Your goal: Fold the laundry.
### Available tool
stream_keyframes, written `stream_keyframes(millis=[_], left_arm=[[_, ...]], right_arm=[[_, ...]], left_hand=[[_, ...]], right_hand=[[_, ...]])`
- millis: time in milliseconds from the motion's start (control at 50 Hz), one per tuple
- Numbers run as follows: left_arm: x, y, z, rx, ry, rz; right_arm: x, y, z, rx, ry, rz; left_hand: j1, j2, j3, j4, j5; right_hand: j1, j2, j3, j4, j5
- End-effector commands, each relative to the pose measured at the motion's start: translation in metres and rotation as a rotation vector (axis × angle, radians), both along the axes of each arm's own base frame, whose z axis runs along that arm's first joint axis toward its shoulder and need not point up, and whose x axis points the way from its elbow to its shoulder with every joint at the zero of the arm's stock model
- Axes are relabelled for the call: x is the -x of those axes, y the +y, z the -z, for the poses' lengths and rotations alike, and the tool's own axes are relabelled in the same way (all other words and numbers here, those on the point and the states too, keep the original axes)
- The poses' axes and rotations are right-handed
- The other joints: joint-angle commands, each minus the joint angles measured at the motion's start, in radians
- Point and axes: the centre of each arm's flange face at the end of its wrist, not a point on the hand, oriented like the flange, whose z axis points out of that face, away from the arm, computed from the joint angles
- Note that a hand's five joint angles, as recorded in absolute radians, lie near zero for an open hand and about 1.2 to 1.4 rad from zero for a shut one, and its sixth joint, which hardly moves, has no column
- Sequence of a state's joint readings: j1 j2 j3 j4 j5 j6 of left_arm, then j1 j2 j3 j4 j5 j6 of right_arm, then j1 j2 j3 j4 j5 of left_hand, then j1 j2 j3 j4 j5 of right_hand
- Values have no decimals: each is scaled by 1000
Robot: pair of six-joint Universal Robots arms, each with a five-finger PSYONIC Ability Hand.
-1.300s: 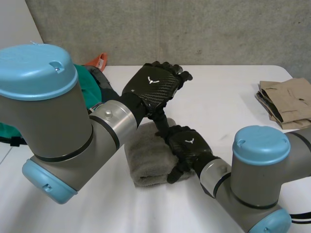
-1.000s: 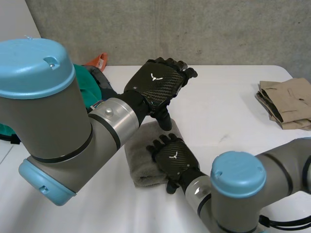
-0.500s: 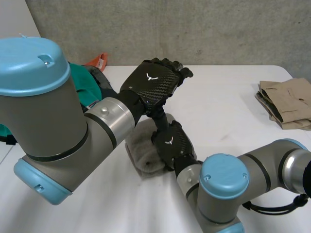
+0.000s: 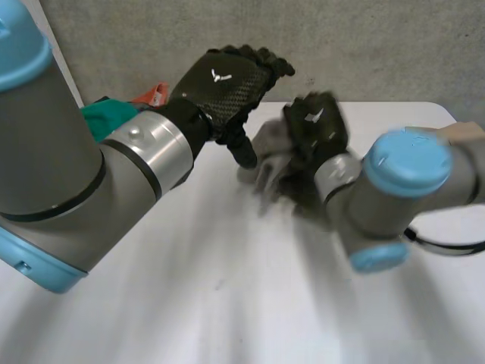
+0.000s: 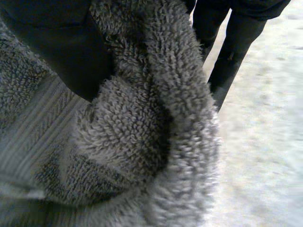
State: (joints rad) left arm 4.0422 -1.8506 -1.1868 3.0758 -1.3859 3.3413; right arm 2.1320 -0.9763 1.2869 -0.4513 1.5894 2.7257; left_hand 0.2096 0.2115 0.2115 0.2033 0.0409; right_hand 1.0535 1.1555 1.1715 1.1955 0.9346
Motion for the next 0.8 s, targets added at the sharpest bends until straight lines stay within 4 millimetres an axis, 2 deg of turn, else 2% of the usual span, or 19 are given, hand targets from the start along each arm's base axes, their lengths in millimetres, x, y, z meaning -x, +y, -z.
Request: stream_keyframes(millis=[20,80,100,160,180,220,240,280,300,320,380,400,440,460,540,580,680,800], left_arm=[[3,-2,-12,14,18,-3],[4,-2,-13,11,20,-5],[5,0,-13,13,21,-2],[6,2,-13,10,21,7],[7,3,-13,11,22,9],[8,4,-11,8,19,14],[8,5,-10,4,16,18],[9,5,-8,1,13,20],[9,5,-7,0,12,20],[9,5,-5,-5,8,18],[10,5,1,-18,-2,17],[10,5,5,-28,-10,18],[9,5,9,-38,-19,16],[9,5,13,-45,-27,18],[9,2,20,-52,-37,12],[9,0,23,-57,-42,9],[11,1,24,-57,-44,12],[12,5,21,-51,-40,22]], right_arm=[[50,-75,-61,133,-80,152],[75,-102,-79,189,-104,221],[92,-120,-86,218,-116,263],[119,-145,-93,244,-129,320],[136,-160,-93,248,-134,352],[153,-175,-86,234,-134,374],[167,-188,-75,211,-130,383],[181,-201,-58,180,-118,386],[186,-206,-48,161,-109,383],[198,-216,-24,117,-86,374],[216,-226,9,56,-59,368],[229,-230,32,17,-43,375],[246,-233,52,-17,-28,401],[262,-235,70,-42,-20,425],[289,-237,105,-73,-8,446],[296,-235,117,-98,0,436],[305,-225,121,-127,1,416],[309,-220,104,-63,-4,423]], left_hand=[[-35,-37,-37,-29,-41],[-35,-37,-37,-29,-41],[-35,-37,-37,-29,-41],[-35,-37,-37,-29,-41],[-35,-37,-37,-29,-41],[-35,-37,-37,-29,-41],[-35,-37,-37,-29,-41],[-35,-37,-37,-29,-41],[-35,-37,-37,-29,-41],[-35,-37,-37,-29,-41],[-35,-37,-37,-29,-41],[-35,-37,-37,-29,-41],[-35,-37,-37,-29,-41],[-35,-37,-37,-29,-41],[-35,-37,-37,-29,-41],[-35,-37,-37,-29,-41],[-35,-37,-37,-29,-41],[-35,-37,-37,-29,-41]], right_hand=[[343,241,225,201,287],[343,241,225,201,287],[343,241,225,201,287],[343,241,225,201,287],[343,241,225,201,287],[343,241,225,201,287],[343,241,225,201,287],[343,241,225,201,287],[343,241,225,201,287],[343,241,225,201,287],[343,241,225,201,287],[343,241,225,201,287],[343,241,225,201,287],[343,241,225,201,287],[343,241,225,201,287],[343,241,225,201,287],[343,241,225,201,287],[343,241,225,201,287]])
